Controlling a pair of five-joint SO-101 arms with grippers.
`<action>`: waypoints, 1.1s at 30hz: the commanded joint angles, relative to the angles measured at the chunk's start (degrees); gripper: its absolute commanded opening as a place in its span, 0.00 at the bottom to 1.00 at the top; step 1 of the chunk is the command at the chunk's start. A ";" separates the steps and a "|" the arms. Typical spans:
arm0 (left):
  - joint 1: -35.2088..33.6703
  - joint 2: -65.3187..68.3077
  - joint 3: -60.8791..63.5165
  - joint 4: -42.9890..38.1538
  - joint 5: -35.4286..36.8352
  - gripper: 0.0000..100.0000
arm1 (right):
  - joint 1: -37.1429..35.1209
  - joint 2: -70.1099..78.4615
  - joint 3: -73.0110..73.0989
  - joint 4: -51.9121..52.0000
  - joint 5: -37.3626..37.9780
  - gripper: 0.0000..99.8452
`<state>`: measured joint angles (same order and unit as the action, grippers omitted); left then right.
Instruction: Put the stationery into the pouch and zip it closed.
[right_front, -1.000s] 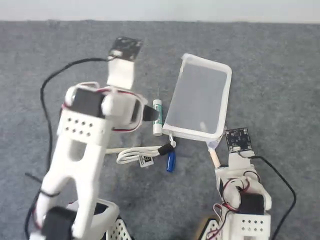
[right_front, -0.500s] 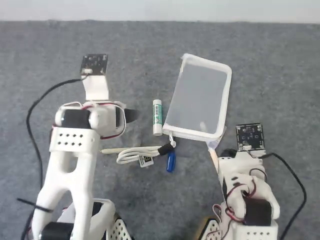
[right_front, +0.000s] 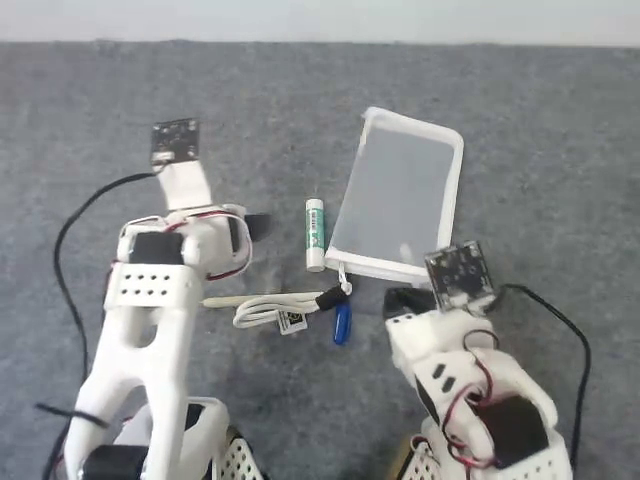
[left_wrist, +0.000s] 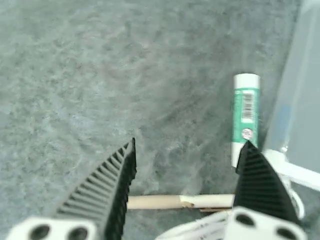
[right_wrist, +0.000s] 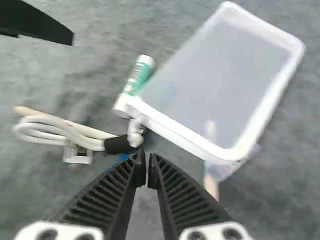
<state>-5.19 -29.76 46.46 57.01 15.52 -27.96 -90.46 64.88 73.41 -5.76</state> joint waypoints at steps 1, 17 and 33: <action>-2.46 -2.64 0.04 -2.99 2.55 0.30 | -5.32 13.67 -7.74 -1.89 -5.10 0.06; -2.99 -2.64 1.19 -4.13 2.64 0.30 | -15.78 48.40 -19.08 -16.92 -20.48 0.16; -2.99 -2.64 1.19 -3.87 2.64 0.30 | -15.52 78.02 -33.05 -16.75 -31.82 0.16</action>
<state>-7.91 -29.85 48.31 54.11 17.45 -43.25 -13.54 35.87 57.41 -36.97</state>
